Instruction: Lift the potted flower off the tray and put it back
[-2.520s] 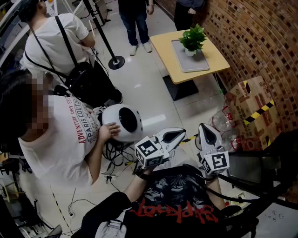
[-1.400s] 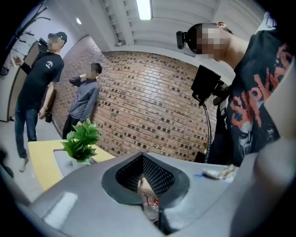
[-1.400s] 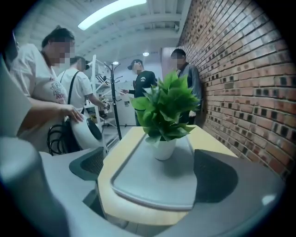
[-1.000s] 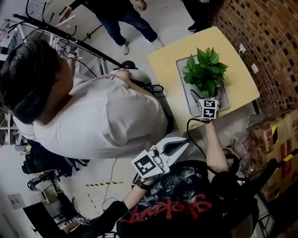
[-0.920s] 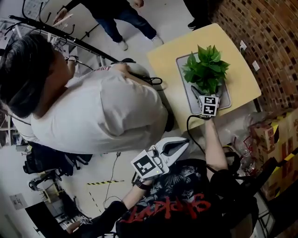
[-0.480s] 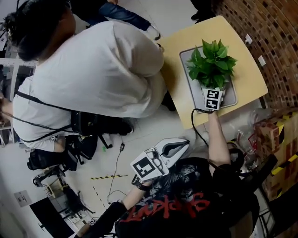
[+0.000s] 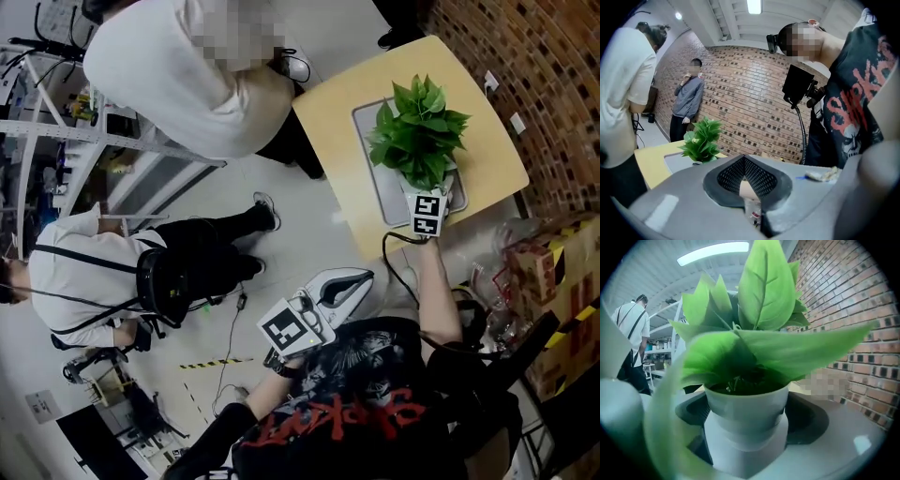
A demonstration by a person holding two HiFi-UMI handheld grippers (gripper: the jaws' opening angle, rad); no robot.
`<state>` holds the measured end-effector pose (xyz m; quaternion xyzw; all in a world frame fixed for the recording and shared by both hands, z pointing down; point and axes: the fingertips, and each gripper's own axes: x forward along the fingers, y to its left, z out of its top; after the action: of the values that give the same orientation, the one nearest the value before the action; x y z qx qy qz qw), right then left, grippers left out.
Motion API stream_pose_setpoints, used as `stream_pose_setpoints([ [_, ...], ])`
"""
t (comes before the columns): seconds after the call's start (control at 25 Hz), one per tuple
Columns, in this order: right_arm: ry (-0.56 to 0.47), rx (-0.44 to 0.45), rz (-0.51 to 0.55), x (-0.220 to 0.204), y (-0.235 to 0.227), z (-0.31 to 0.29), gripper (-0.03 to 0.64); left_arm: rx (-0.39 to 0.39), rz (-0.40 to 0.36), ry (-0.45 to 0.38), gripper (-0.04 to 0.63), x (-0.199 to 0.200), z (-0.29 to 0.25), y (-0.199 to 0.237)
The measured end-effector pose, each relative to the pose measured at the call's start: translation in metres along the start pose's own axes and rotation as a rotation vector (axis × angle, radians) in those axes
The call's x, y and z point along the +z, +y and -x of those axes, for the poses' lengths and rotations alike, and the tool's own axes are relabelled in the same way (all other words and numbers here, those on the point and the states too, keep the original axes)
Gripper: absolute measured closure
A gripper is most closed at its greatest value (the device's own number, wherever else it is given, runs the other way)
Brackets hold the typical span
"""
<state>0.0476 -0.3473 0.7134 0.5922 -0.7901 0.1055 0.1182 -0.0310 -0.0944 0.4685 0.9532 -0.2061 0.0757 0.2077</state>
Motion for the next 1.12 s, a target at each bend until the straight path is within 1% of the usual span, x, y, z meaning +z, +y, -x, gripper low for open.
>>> stream_pose_setpoints([
  [0.24,-0.082,-0.002,0.024,0.057,0.004,0.027,0.118,0.018,-0.051,-0.047,0.594,0.027,0.015,0.014],
  [0.36,-0.129,0.0,0.048,0.086,0.006,0.044,0.118,0.045,-0.071,-0.066,0.595,0.032,0.02,0.022],
  [0.44,-0.174,0.001,0.063,0.107,-0.001,0.057,0.118,0.07,-0.081,-0.1,0.595,0.038,0.017,0.02],
  [0.52,-0.212,0.003,0.069,0.129,-0.009,0.068,0.118,0.077,-0.084,-0.147,0.594,0.047,0.015,0.014],
  [0.6,-0.228,0.01,0.066,0.141,-0.012,0.074,0.118,0.088,-0.095,-0.164,0.594,0.054,0.015,0.011],
  [0.72,-0.223,0.021,0.062,0.145,-0.01,0.079,0.118,0.108,-0.109,-0.17,0.594,0.058,0.019,0.01],
  [0.84,-0.21,0.032,0.067,0.138,-0.008,0.08,0.118,0.119,-0.114,-0.191,0.594,0.06,0.023,0.006],
  [1.12,-0.123,0.07,0.036,0.088,0.0,0.046,0.118,0.169,-0.112,-0.179,0.594,0.053,0.033,0.009],
])
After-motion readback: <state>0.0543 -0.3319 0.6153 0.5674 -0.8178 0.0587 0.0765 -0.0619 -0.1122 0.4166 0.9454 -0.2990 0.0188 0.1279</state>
